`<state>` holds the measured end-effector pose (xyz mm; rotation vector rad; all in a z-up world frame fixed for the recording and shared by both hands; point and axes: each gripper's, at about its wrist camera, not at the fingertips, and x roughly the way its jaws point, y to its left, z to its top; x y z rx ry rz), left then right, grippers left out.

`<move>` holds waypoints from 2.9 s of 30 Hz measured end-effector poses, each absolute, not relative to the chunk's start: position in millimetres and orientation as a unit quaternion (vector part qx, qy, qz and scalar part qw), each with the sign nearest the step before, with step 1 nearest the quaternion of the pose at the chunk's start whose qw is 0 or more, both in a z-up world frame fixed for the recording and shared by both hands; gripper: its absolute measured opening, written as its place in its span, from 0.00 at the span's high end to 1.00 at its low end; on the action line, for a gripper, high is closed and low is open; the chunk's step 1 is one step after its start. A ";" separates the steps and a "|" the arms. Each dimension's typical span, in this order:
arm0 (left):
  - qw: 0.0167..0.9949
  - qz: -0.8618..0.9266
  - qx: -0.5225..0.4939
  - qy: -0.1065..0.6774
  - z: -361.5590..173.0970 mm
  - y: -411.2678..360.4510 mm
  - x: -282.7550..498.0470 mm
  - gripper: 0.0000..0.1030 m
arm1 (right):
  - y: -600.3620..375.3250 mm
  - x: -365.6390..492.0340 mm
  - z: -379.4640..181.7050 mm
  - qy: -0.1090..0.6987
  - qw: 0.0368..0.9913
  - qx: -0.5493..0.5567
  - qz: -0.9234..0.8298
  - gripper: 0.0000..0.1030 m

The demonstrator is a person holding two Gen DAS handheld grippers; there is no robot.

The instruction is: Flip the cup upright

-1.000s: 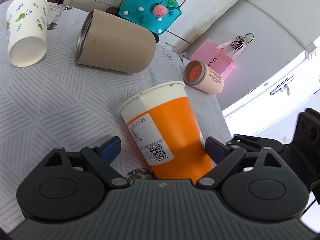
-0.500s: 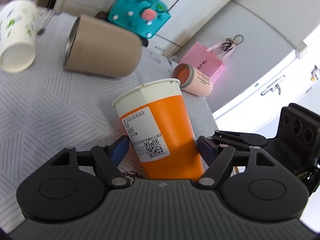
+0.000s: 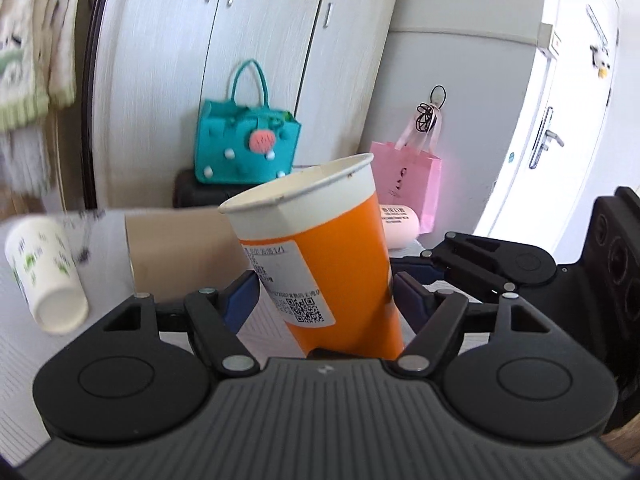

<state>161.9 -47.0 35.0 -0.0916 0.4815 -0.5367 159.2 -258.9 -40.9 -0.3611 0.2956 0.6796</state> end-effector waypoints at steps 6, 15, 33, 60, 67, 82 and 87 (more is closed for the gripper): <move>0.937 -0.268 -0.041 0.220 31.6 -36.8 163.3 0.31 | -259.7 167.8 -45.7 0.116 0.920 -0.176 0.331 0.25; 0.938 -0.272 -0.034 0.214 25.5 -38.2 168.8 0.31 | -254.0 182.6 -53.0 0.145 0.917 -0.153 0.338 0.27; 0.936 -0.261 -0.053 0.231 18.3 -28.9 162.9 0.27 | -247.9 176.0 -55.5 0.157 0.920 -0.157 0.324 0.19; 0.980 -0.097 -0.029 0.173 55.0 11.3 10.7 0.07 | -278.7 29.9 -27.3 0.095 0.978 -0.055 0.176 0.09; 0.983 -0.059 -0.012 0.174 55.1 12.2 -7.4 0.00 | -279.5 12.5 -22.9 0.097 0.988 -0.037 0.114 0.00; 0.986 -0.023 -0.006 0.168 40.6 13.2 -26.6 0.00 | -266.7 -14.9 -31.0 0.099 0.994 -0.033 0.045 0.00; 0.986 -0.017 -0.006 0.164 33.8 14.7 -31.8 0.00 | -263.7 -19.2 -37.8 0.101 0.994 -0.029 0.025 0.00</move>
